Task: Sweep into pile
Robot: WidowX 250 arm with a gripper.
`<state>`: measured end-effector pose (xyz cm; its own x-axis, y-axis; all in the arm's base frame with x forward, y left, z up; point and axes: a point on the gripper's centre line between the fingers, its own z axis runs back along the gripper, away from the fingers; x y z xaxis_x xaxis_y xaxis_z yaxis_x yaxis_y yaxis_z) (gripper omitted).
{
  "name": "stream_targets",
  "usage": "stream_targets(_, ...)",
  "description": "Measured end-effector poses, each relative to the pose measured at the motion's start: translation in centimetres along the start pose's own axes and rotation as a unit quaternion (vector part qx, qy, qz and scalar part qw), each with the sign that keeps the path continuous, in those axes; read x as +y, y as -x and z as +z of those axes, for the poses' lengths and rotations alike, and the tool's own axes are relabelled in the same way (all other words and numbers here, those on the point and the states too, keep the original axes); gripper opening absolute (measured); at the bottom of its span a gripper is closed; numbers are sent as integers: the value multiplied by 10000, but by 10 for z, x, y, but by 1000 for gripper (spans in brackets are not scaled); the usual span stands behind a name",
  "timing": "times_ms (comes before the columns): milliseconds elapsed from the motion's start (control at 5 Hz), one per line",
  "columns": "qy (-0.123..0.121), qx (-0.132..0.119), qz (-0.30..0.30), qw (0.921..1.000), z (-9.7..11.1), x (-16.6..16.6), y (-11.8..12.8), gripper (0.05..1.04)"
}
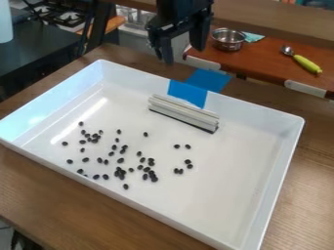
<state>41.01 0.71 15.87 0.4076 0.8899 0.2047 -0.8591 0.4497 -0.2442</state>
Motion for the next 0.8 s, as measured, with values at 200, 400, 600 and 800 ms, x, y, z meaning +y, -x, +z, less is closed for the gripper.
stream_targets(200,-176,93,11,9998,-15,3,3,994)
stream_targets(400,-340,196,99,9992,-24,7,7,994)
stream_targets(600,-353,145,276,9989,-30,6,5,994)
stream_targets(800,-338,30,457,9984,-40,8,4,994)
